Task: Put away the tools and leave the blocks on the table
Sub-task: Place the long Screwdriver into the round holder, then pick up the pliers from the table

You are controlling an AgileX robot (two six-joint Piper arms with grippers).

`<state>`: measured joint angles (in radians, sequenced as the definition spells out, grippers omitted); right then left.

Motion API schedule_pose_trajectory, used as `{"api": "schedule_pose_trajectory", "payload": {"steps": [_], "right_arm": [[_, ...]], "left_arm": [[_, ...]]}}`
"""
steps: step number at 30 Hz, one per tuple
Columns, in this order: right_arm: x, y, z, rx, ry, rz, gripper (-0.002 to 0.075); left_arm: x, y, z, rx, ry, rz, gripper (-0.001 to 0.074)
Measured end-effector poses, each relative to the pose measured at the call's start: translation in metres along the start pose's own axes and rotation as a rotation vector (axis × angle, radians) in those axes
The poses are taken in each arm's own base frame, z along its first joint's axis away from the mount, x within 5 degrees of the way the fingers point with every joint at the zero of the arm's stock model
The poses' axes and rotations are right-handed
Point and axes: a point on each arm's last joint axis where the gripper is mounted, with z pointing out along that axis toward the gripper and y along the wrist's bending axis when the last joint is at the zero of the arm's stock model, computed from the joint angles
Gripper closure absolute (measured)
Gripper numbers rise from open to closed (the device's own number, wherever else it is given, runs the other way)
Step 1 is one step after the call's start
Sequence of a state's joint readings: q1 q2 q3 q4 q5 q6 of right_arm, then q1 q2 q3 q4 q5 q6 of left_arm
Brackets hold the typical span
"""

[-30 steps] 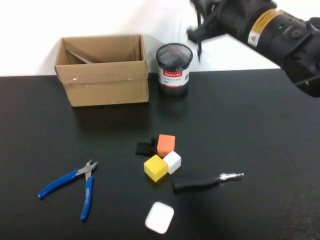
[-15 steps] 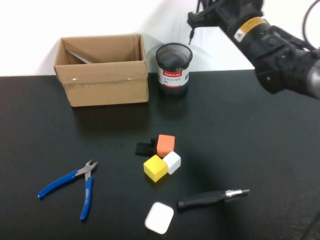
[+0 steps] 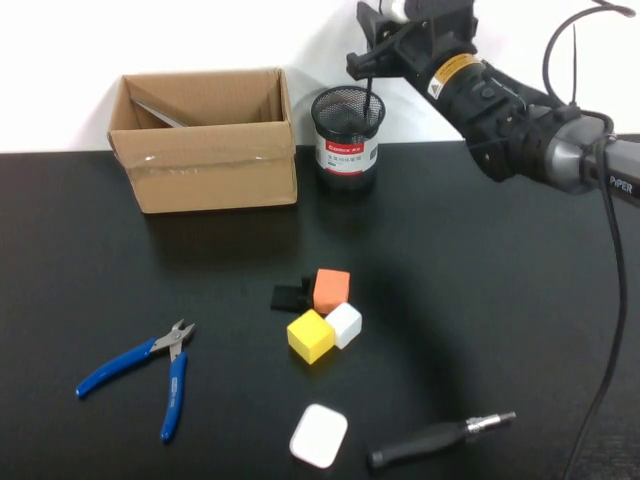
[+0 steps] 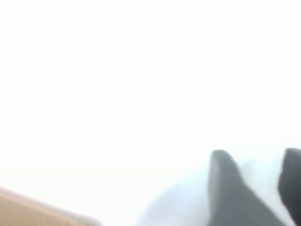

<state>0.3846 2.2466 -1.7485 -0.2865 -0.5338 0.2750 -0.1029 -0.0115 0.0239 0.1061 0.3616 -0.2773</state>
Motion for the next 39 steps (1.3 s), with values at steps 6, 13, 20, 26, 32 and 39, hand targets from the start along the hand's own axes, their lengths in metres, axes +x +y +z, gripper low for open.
{"api": "schedule_pose_trajectory", "payload": {"steps": [6, 13, 20, 26, 32, 39], "right_arm": [[-0.006, -0.004, -0.002, 0.048, 0.144, -0.013, 0.0446], [-0.057, -0.011, -0.045, 0.241, 0.587, 0.003, 0.0497], [-0.100, 0.012, -0.133, 0.143, 1.073, 0.006, 0.0629], [-0.091, 0.043, -0.228, 0.020, 1.251, 0.218, 0.0644], [-0.072, 0.060, -0.311, -0.061, 1.477, 0.274, 0.0673], [-0.026, 0.080, -0.349, -0.110, 1.681, 0.312, 0.0698]], "left_arm": [[0.000, 0.000, 0.000, 0.000, 0.000, 0.000, 0.0735], [0.000, 0.000, 0.000, 0.000, 0.000, 0.000, 0.0735], [0.000, 0.000, 0.000, 0.000, 0.000, 0.000, 0.0735], [0.000, 0.000, 0.000, 0.000, 0.000, 0.000, 0.0735], [0.000, 0.000, 0.000, 0.000, 0.000, 0.000, 0.0735], [0.000, 0.000, 0.000, 0.000, 0.000, 0.000, 0.0735]]}}
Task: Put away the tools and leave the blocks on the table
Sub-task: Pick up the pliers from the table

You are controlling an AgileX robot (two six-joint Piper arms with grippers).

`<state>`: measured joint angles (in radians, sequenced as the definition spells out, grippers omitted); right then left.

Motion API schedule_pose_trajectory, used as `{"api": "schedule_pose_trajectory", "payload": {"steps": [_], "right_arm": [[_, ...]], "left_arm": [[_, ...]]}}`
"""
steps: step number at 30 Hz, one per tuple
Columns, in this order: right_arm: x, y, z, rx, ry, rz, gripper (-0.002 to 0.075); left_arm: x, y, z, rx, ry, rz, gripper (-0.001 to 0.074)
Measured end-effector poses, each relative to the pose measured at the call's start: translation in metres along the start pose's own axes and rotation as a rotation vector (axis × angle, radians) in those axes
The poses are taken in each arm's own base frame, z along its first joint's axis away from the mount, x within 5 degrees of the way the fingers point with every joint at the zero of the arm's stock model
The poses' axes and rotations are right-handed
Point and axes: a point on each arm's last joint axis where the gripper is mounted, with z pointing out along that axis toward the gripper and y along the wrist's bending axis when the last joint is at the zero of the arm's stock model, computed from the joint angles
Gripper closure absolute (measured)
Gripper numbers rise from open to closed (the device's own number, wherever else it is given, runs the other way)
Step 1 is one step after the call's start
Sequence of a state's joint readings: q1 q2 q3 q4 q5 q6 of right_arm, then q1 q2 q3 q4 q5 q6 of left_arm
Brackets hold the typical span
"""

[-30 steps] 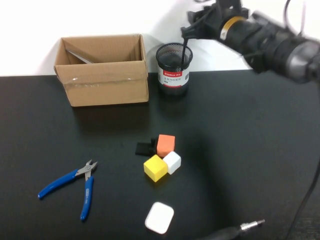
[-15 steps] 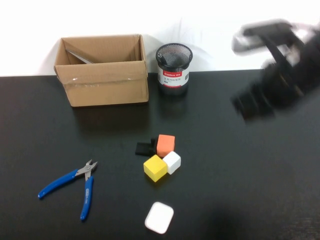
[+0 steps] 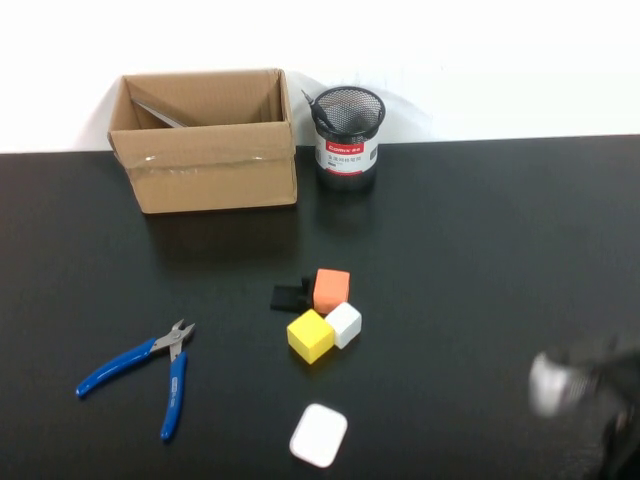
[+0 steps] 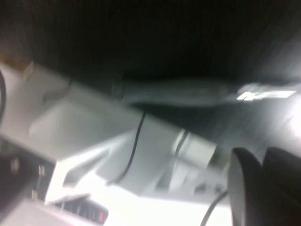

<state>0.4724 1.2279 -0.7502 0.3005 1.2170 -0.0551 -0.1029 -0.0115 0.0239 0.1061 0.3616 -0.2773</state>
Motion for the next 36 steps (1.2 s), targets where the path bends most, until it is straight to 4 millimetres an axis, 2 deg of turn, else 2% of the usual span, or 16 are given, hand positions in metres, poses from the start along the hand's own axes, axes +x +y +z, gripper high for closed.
{"api": "schedule_pose_trajectory", "payload": {"steps": [6, 8, 12, 18, 23, 27, 32, 36], "right_arm": [[0.030, 0.019, 0.050, 0.032, 0.233, -0.030, 0.0699], [0.035, 0.024, 0.062, 0.052, 0.250, -0.028, 0.0699], [0.026, 0.030, 0.084, 0.080, 0.230, -0.017, 0.0699], [0.004, 0.026, 0.120, 0.116, 0.210, 0.031, 0.0699], [-0.007, 0.032, 0.119, 0.086, 0.141, 0.042, 0.0699], [-0.036, 0.044, 0.110, 0.059, -0.008, 0.005, 0.0700], [-0.072, 0.059, 0.087, 0.057, -0.201, -0.092, 0.0700], [-0.108, 0.075, 0.056, 0.071, -0.418, -0.174, 0.0699]], "left_arm": [[0.000, 0.000, 0.000, 0.000, 0.000, 0.000, 0.0735], [0.000, 0.000, 0.000, 0.000, 0.000, 0.000, 0.0735], [0.000, 0.000, 0.000, 0.000, 0.000, 0.000, 0.0735], [0.000, 0.000, 0.000, 0.000, 0.000, 0.000, 0.0735], [0.000, 0.000, 0.000, 0.000, 0.000, 0.000, 0.0735], [0.000, 0.000, 0.000, 0.000, 0.000, 0.000, 0.0735], [0.000, 0.000, 0.000, 0.000, 0.000, 0.000, 0.0735], [0.000, 0.000, 0.000, 0.000, 0.000, 0.000, 0.0735]]}}
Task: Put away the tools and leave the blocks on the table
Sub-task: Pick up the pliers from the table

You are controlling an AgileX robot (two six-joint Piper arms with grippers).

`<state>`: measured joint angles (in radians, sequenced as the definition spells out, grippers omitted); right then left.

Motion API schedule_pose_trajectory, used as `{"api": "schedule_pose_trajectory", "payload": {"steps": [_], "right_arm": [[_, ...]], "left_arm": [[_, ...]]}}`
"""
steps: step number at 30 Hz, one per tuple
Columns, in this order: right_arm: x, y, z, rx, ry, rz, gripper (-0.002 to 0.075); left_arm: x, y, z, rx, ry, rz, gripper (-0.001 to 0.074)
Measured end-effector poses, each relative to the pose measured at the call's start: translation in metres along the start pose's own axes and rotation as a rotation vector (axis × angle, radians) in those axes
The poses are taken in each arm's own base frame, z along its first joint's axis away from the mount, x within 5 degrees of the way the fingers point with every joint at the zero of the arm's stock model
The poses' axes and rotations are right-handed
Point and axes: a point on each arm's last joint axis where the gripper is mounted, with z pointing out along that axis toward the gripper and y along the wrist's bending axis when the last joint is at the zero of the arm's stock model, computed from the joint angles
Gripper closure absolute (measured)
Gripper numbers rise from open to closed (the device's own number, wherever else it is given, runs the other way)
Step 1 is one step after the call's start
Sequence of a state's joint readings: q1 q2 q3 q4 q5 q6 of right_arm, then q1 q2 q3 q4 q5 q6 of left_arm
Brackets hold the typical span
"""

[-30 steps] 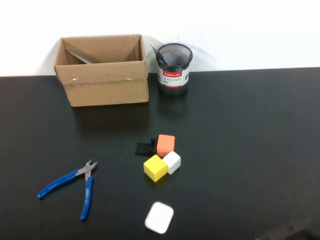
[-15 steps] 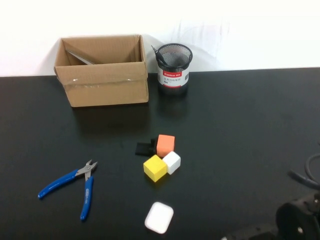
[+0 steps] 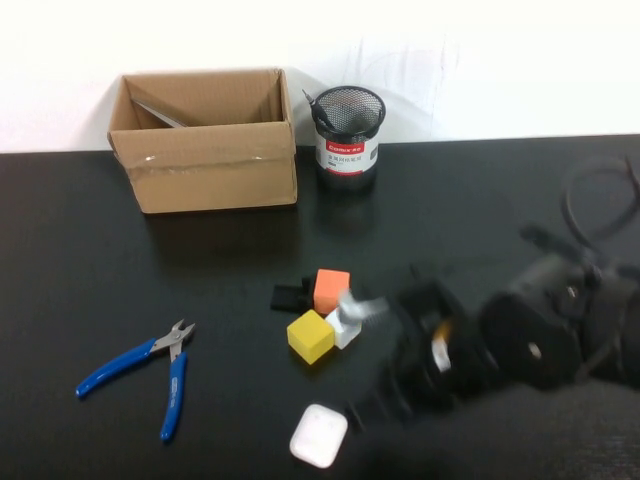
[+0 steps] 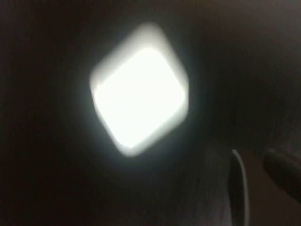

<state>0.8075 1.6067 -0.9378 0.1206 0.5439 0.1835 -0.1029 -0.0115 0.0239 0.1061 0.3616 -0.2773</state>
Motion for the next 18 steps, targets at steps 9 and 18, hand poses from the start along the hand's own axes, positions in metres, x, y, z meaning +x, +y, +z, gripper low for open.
{"api": "schedule_pose_trajectory", "payload": {"steps": [9, 18], "right_arm": [[-0.057, -0.022, -0.020, 0.197, -0.260, -0.003, 0.0699], [-0.069, -0.081, -0.042, 0.394, -0.349, 0.080, 0.0701]], "left_arm": [[0.000, 0.000, 0.000, 0.000, 0.000, 0.000, 0.0735], [0.000, 0.000, 0.000, 0.000, 0.000, 0.000, 0.0735]]}}
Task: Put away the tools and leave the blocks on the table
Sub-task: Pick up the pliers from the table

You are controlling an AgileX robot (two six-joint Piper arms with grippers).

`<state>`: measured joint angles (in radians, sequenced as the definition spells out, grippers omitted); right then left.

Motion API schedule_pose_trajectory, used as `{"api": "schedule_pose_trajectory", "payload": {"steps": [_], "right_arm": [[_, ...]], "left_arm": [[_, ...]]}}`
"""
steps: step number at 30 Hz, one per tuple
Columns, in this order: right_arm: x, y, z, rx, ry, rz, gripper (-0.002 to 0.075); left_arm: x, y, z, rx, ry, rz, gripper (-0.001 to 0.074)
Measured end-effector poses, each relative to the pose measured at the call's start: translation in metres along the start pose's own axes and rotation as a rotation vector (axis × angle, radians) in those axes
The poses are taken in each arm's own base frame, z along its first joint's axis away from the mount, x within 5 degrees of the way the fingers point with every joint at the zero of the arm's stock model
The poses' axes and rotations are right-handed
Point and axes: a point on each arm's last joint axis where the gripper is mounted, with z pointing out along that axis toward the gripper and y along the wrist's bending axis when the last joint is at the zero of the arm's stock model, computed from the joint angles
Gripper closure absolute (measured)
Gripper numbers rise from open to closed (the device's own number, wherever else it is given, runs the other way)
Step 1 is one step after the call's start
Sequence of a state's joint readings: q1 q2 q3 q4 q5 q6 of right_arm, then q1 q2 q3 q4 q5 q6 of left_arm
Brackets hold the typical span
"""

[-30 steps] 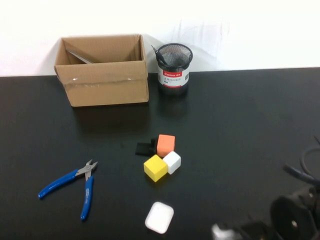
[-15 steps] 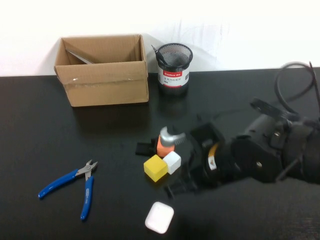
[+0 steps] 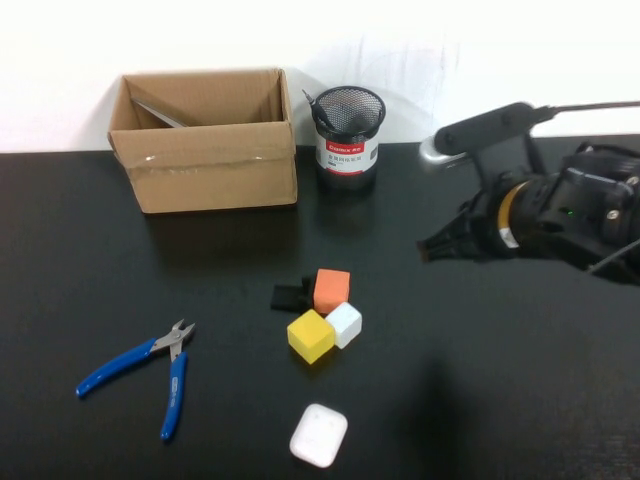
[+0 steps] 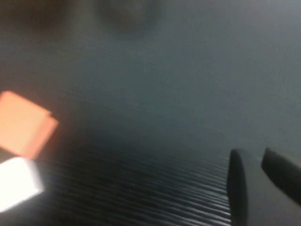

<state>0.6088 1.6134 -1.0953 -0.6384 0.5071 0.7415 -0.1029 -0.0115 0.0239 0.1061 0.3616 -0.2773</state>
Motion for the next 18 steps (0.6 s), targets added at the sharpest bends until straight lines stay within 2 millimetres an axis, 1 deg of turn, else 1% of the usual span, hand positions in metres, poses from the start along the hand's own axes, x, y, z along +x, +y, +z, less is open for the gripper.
{"api": "schedule_pose_trajectory", "payload": {"steps": [4, 9, 13, 15, 18], "right_arm": [[-0.001, -0.008, -0.008, 0.063, 0.009, -0.027, 0.0701], [0.000, -0.011, -0.008, 0.087, 0.019, -0.040, 0.0701], [0.001, -0.010, -0.005, 0.091, 0.027, -0.049, 0.0701], [0.002, -0.011, -0.002, 0.113, 0.033, -0.098, 0.0701], [0.001, -0.017, -0.003, 0.177, 0.028, -0.196, 0.0701]], "left_arm": [[0.000, 0.000, 0.000, 0.000, 0.000, 0.000, 0.0735], [0.000, 0.000, 0.000, 0.000, 0.000, 0.000, 0.0735], [0.000, 0.000, 0.000, 0.000, 0.000, 0.000, 0.0735], [0.000, 0.000, 0.000, 0.000, 0.000, 0.000, 0.0735], [0.000, 0.000, 0.000, 0.000, 0.000, 0.000, 0.0735]]}}
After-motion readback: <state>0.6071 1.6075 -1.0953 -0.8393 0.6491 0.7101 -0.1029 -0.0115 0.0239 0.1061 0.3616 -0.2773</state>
